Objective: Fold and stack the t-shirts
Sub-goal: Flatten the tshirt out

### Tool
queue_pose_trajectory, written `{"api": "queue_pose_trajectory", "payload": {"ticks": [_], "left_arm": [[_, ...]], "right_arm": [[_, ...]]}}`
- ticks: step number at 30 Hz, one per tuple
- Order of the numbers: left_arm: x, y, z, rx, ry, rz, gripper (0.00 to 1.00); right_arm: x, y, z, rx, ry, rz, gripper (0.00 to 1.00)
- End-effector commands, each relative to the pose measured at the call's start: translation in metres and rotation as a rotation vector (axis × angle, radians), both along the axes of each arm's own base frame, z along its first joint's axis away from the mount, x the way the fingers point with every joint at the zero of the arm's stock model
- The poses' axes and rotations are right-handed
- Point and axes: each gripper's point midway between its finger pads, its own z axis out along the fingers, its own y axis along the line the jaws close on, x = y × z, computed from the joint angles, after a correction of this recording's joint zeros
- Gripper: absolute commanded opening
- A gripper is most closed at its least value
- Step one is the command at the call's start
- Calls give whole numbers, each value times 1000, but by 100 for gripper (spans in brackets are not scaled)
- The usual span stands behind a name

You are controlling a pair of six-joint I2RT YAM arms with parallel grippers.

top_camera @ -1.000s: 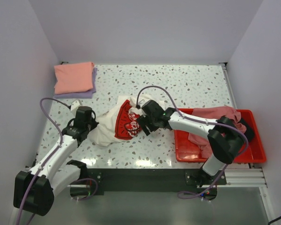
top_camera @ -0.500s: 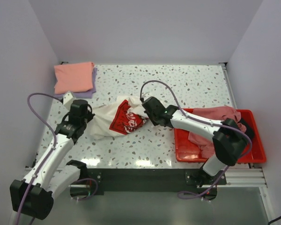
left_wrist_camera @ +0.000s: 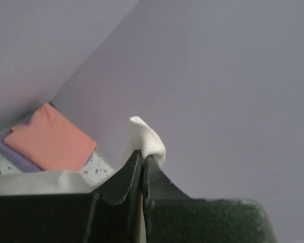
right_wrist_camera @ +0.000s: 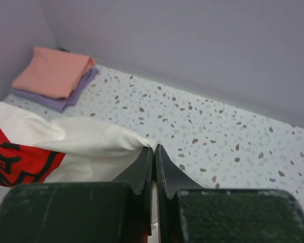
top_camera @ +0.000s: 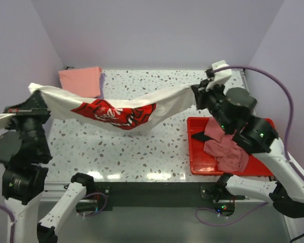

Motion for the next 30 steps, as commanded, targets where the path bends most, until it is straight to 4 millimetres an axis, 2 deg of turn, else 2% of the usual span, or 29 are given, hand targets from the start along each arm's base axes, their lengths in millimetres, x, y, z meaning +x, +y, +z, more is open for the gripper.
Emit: {"api": "queue_pose_trajectory", "payload": {"ticks": [1,2,3,6,8,11,13,14,15,17,19,20,21,22,23,24,25,26,27,28,29,30], "left_arm": [[-48,29,56,47,-127,114,0],[-68,36,73,40,-171,132,0],[-78,41,80,41,-187,149,0],[-113,57,100,39,-243,204,0],[-126,62,105,46,-266,218,0],[-123,63,99,44,-253,229,0],[-109,62,88,34,-219,244,0],[-99,61,83,29,-196,249,0],[-86,59,70,16,-159,262,0],[-61,56,53,-40,-125,278,0],[-26,49,27,-32,-57,290,0],[1,44,3,-13,28,304,0],[14,44,-20,-2,116,330,0],[24,46,-38,-64,145,383,0],[49,42,-66,-44,251,409,0],[59,40,-97,-17,350,430,0],[71,41,-116,-25,384,461,0],[91,40,-156,28,500,480,0],[110,35,-173,19,525,437,0],[124,36,-194,49,593,405,3],[141,49,-233,66,702,406,19],[160,51,-241,57,698,370,36]], "right_arm": [[-34,-14,56,52,-120,118,0],[-42,-20,69,72,-144,133,0],[-48,-23,78,90,-162,146,0],[-64,-35,103,134,-214,170,0],[-68,-42,114,143,-239,158,0],[-61,-44,118,134,-250,126,0],[-48,-38,115,120,-242,88,0],[-41,-37,112,119,-231,60,0],[-24,-33,102,84,-204,1,0],[-2,-29,92,52,-197,-83,0],[32,-19,74,-6,-164,-161,0],[45,-15,66,-3,-140,-171,0],[59,-11,53,-13,-106,-171,0],[93,-4,23,-37,-32,-146,0],[111,-1,2,5,30,-157,0],[131,1,-18,1,73,-170,0],[161,6,-60,-37,153,-177,0],[177,13,-87,-44,205,-175,0],[192,18,-106,-44,238,-170,0],[208,17,-124,-45,269,-167,0],[231,31,-162,-50,339,-143,3],[241,30,-177,-64,375,-155,7]]}}
